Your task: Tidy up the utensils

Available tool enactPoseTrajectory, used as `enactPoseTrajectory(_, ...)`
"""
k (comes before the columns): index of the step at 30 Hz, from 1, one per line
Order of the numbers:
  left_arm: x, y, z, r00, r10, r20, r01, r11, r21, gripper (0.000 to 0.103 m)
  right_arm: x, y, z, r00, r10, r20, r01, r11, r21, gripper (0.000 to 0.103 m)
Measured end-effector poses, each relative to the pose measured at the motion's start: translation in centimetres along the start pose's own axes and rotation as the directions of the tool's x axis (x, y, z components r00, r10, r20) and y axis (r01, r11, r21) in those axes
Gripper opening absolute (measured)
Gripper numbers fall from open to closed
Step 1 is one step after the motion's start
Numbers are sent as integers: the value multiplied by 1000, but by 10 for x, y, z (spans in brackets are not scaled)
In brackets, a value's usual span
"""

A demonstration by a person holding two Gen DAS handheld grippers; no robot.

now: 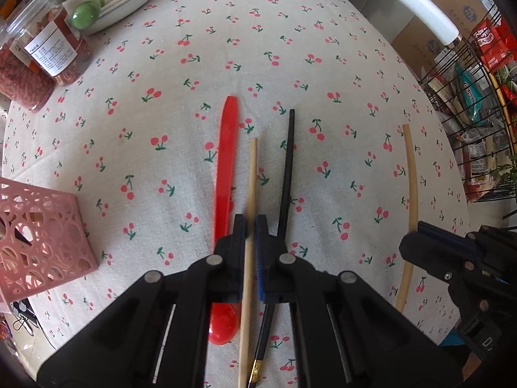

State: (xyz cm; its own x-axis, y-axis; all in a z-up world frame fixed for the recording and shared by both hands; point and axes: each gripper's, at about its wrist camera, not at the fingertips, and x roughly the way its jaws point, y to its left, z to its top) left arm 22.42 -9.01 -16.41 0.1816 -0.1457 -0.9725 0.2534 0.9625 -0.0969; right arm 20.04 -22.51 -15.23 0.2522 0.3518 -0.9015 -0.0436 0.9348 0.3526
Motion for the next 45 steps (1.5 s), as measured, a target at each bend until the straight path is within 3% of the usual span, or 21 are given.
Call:
enactPoseTrajectory(5, -37, 8, -20, 995, -26, 100, 27, 1000, -11, 7, -18, 12, -7, 998, 15, 54, -14, 1000, -15, 7)
enactPoseTrajectory(9, -77, 22, -45, 979, -35, 200, 39, 999, -18, 7, -36, 24, -16, 994, 30, 107, -27, 999, -31, 7)
enactPoseTrajectory(13, -112, 40, -72, 953, -44, 299, 56, 998, -29, 6, -54, 43, -28, 985, 39, 166, -28, 997, -70, 7)
enactPoseTrajectory(19, -148, 67, -100, 900, -61, 431, 106, 991, -81, 6, -77, 69, -42, 968, 49, 247, -16, 991, -133, 7)
enactPoseTrajectory(25, -191, 85, -112, 820, -76, 567, 165, 980, -107, 6, -101, 90, -41, 932, 97, 349, -42, 986, -161, 7)
enactPoseTrajectory(28, -215, 97, -120, 751, -70, 656, 207, 969, -133, 6, -109, 100, -36, 910, 127, 395, -66, 984, -165, 7)
enactPoseTrajectory(32, -242, 118, -130, 633, -5, 774, 232, 955, -183, 6, -111, 113, -28, 891, 159, 425, -96, 982, -165, 7)
enactPoseTrajectory(36, -252, 138, -137, 552, 83, 830, 232, 940, -249, 6, -104, 123, -22, 889, 172, 425, -114, 981, -159, 7)
enactPoseTrajectory(37, -251, 144, -137, 543, 106, 833, 230, 936, -268, 6, -102, 124, -21, 889, 174, 423, -117, 981, -157, 7)
enactPoseTrajectory(40, -244, 160, -135, 537, 148, 830, 239, 917, -318, 6, -96, 128, -19, 892, 176, 416, -122, 981, -153, 7)
enactPoseTrajectory(45, -227, 169, -127, 551, 205, 809, 194, 911, -363, 6, -89, 131, -20, 896, 175, 408, -122, 981, -154, 7)
